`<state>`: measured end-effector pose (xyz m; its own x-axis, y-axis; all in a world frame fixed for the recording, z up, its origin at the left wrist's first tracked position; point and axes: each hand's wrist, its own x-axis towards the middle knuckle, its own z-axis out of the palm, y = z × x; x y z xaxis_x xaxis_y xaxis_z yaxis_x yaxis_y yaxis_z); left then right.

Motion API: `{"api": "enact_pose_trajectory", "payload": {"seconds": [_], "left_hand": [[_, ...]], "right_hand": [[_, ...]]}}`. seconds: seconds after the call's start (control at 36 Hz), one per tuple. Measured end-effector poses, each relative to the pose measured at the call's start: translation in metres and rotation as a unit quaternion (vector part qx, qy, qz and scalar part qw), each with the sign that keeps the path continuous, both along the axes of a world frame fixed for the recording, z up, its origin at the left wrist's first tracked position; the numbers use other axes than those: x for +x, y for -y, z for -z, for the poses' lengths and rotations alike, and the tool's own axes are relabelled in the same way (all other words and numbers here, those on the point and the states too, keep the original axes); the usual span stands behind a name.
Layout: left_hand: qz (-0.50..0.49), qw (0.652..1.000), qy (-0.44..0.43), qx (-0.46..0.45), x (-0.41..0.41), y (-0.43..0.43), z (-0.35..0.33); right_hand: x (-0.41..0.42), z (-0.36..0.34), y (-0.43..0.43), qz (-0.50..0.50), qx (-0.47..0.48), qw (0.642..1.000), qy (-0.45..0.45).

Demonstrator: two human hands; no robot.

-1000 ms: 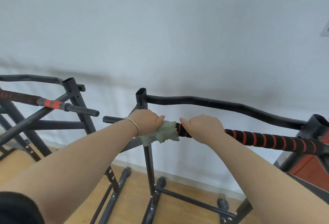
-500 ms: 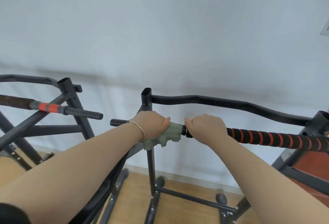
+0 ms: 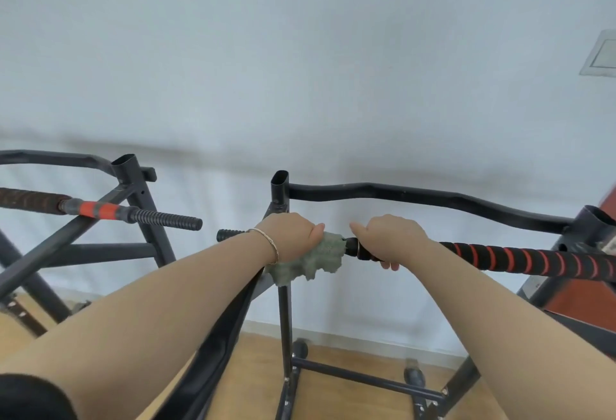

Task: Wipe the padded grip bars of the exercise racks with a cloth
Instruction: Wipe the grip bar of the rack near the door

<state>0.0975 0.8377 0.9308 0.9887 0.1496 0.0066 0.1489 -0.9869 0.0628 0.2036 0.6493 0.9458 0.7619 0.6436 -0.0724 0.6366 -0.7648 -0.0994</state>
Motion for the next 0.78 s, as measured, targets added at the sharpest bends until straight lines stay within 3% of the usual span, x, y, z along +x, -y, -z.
{"api": "enact_pose_trajectory", "payload": {"seconds": [0.08,0.25,0.36,0.47,0.58,0.64,0.72,0.78], "left_hand": [[0.027,0.999,0.027,0.027,-0.005,-0.001,-0.001],[0.08,0.993,0.026,0.08,-0.02,-0.011,-0.001],[0.101,0.994,0.015,0.033,-0.03,-0.021,-0.005],[0.081,0.997,0.006,0.014,-0.04,-0.028,-0.012],[0.06,0.997,-0.003,0.054,-0.043,-0.03,-0.016],[0.053,0.997,-0.009,0.059,-0.043,-0.029,-0.018],[0.045,0.997,-0.013,0.062,-0.04,-0.027,-0.024],[0.042,0.997,-0.015,0.062,-0.039,-0.027,-0.027]], "right_hand": [[-0.006,0.014,0.013,-0.11,-0.017,0.972,0.205],[-0.023,0.026,0.031,-0.127,0.041,0.945,0.297],[-0.023,0.026,0.032,-0.07,0.133,0.945,0.291],[-0.022,0.025,0.039,-0.087,0.146,0.933,0.318],[-0.019,0.014,0.031,-0.048,0.097,0.961,0.253],[-0.018,0.006,0.02,-0.074,0.039,0.972,0.221],[-0.021,-0.001,-0.004,-0.16,-0.02,0.954,0.253],[-0.02,-0.006,-0.014,-0.164,-0.043,0.957,0.234]]}}
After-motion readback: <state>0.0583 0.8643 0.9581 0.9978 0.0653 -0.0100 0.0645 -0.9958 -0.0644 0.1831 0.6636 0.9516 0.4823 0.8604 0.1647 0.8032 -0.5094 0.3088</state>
